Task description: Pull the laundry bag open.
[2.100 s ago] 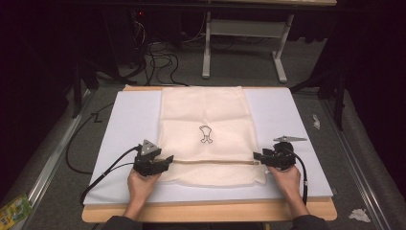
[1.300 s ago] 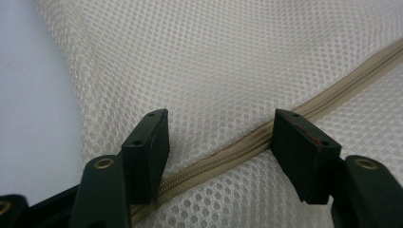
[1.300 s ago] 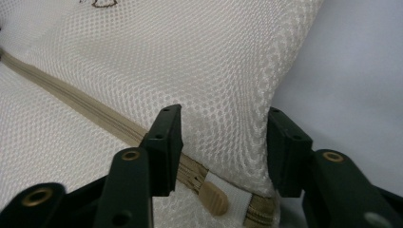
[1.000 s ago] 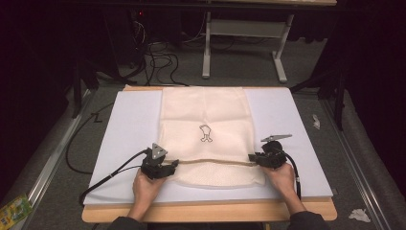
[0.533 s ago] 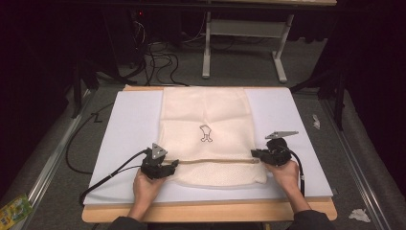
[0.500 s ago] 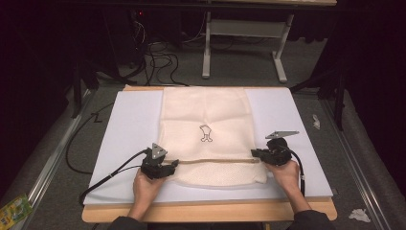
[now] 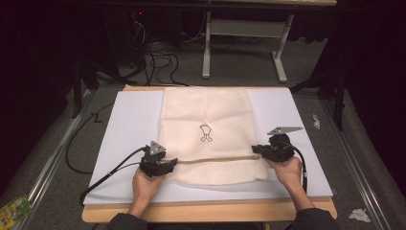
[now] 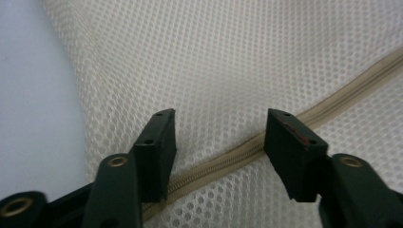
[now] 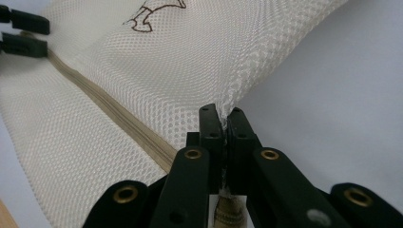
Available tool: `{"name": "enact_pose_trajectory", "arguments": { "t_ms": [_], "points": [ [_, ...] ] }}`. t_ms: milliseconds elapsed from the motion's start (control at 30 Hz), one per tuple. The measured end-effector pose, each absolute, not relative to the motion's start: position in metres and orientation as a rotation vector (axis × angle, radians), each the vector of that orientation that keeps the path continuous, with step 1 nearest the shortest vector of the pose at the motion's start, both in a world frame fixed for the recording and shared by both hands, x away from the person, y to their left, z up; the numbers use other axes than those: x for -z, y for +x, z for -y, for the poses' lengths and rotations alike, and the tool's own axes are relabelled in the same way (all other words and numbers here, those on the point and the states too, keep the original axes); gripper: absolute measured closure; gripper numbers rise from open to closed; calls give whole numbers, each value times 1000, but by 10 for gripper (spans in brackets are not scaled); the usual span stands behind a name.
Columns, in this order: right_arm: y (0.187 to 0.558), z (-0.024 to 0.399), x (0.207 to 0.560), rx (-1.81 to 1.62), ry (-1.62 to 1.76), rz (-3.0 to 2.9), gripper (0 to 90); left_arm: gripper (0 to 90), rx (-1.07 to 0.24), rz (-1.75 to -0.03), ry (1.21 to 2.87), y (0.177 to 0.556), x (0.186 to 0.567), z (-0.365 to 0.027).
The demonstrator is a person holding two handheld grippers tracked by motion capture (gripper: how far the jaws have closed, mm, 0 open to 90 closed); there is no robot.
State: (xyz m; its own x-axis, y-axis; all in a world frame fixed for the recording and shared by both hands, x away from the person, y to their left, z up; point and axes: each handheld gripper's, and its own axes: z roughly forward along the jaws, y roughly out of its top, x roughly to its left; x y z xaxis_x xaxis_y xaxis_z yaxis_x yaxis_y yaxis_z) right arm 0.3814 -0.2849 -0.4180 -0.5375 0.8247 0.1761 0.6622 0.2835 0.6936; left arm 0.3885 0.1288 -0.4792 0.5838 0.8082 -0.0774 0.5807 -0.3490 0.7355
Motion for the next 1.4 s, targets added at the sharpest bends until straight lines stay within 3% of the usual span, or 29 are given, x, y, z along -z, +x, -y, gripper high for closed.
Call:
{"name": "enact_pose_trajectory", "arguments": {
  "t_ms": [333, 1400],
  "points": [
    [382, 279, 406, -1041, 1323, -2361, 891, 471, -302, -1042, 2051, 389, 462, -123],
    [389, 274, 395, -1004, 1359, -2375, 891, 591, -96, -802, 2059, 402, 440, -4]
  ]
}}
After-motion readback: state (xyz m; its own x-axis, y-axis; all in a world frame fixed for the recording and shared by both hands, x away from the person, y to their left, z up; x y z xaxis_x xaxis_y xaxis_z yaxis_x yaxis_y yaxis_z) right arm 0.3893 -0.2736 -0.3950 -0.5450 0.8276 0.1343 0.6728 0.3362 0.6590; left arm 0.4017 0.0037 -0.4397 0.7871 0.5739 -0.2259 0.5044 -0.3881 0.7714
